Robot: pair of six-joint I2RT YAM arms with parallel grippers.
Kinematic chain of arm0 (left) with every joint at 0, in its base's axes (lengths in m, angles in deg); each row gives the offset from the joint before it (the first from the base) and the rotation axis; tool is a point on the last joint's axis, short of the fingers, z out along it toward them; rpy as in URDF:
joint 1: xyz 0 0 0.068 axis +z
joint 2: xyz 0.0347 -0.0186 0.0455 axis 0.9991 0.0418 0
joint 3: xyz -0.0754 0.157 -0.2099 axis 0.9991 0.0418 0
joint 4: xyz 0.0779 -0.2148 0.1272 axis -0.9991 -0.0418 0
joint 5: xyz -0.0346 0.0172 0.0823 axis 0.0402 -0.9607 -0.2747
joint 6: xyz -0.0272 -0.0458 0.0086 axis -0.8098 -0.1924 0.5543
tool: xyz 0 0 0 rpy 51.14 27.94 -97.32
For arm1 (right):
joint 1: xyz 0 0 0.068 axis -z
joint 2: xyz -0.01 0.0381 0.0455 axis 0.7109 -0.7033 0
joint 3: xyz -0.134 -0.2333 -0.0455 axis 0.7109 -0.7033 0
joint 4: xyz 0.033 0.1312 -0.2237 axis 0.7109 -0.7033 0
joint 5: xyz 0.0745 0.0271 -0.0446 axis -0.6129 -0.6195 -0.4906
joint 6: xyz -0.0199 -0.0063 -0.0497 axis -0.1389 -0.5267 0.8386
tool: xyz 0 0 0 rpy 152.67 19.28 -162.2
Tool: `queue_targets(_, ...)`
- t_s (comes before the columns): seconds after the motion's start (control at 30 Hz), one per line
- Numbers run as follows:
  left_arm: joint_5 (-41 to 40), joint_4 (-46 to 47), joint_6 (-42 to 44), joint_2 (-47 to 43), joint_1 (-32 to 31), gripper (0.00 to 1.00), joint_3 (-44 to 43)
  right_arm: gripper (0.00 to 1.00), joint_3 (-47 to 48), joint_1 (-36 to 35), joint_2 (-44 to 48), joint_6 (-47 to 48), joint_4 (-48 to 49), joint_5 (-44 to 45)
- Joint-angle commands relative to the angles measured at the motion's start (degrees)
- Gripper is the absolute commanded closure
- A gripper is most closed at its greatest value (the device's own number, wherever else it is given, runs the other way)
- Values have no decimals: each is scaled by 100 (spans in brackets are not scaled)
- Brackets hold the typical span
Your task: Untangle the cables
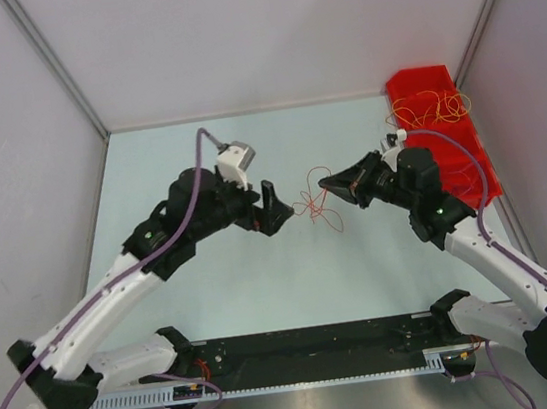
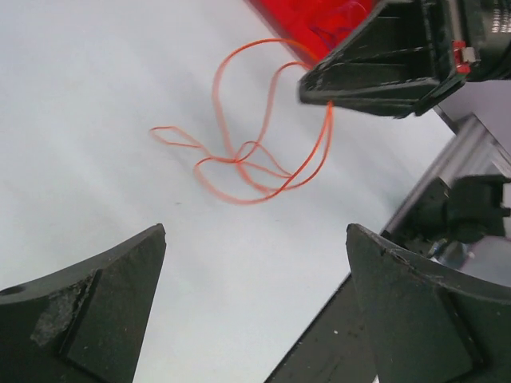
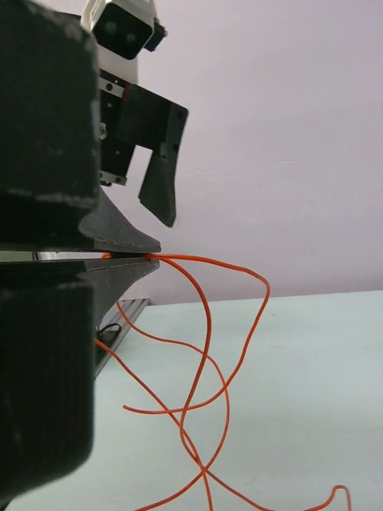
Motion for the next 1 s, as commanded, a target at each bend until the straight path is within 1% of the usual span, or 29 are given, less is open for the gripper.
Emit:
queue_targets(0.0, -1623, -929, -50, -916, 21, 0, 266, 100, 686, 84, -40, 594, -343, 244)
queue_targets(0.03, -1731, -1157, -76, -1032, 30, 0, 397, 100, 766, 128, -58, 657, -407, 314)
queue_targets(0.17, -2057, -1554, -173, -1638, 39, 0, 837, 100, 1188, 295, -216, 1096, -784, 490)
queue_targets(0.37, -2391, -1634, -305, -2605, 39, 0, 1725, 100, 1856, 663, -374, 1825, -1478, 894)
queue_targets(0.43, -2532, -1625, -488, -2764, 39, 0, 1927, 100, 2032, 769, -427, 2053, -1506, 990)
queue_targets(0.47, -2445, -1564, -489, -2947, 39, 0, 1998, 100, 2094, 857, -436, 2133, -1532, 1026)
queue_targets(0.57, -2339, -1256, -454, -3159, 39, 0, 2262, 100, 2435, 972, -532, 2466, -1742, 1263)
queue_targets(0.67, -2452, -1247, -384, -3169, 47, 0, 2262, 100, 2778, 1121, -629, 2748, -2014, 1491)
queue_targets(0.8, -2339, -1185, -358, -3116, 39, 0, 2297, 100, 3140, 1349, -734, 3039, -2261, 1974)
queue_targets(0.97, -2330, -1159, -349, -3125, 39, 0, 2324, 100, 3351, 1745, -849, 3206, -2385, 2177)
